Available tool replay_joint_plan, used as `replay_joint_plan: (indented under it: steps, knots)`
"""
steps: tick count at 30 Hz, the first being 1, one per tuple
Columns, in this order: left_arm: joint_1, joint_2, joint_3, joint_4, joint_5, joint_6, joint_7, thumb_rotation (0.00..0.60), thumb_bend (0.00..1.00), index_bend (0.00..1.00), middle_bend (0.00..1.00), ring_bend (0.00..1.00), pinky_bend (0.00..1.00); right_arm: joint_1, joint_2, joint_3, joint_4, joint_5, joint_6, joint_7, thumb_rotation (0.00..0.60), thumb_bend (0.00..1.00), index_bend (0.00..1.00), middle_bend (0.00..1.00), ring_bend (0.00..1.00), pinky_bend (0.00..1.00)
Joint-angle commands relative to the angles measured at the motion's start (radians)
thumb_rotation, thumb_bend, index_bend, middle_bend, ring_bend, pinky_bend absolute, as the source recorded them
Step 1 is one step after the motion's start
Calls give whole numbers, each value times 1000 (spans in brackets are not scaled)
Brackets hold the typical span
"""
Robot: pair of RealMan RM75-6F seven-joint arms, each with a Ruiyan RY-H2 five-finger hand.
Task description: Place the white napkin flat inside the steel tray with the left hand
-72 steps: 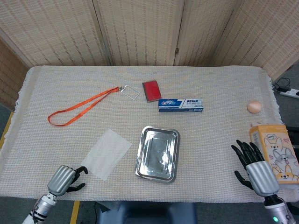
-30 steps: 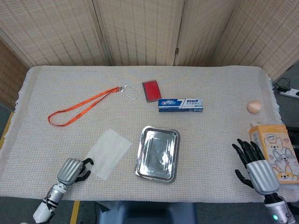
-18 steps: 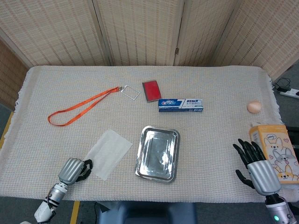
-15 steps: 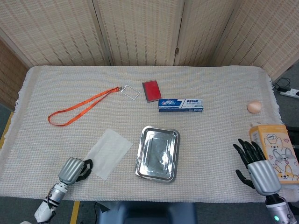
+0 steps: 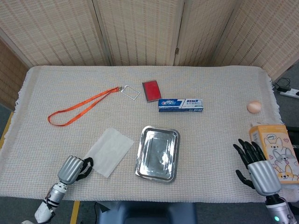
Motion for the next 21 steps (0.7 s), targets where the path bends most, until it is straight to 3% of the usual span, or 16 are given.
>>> replay_joint_plan:
  steps: [1,11,21]
  knots:
    - [7,-21,-13,39,17,73,-46,600,604,709,1000,972,1000,0,0,0,0,0,0,0,600,400,0,0,0,0]
    - [-22,-44,-69,76,15,166,-59,600,648,708,1000,979,1000,0,5,1,-2,-2,4,11,600,400,0,0,0,0]
    - [-146,-48,-207,55,-45,148,-33,600,659,709,1000,979,1000,-3,18,6,-6,2,15,34,600,400,0,0,0,0]
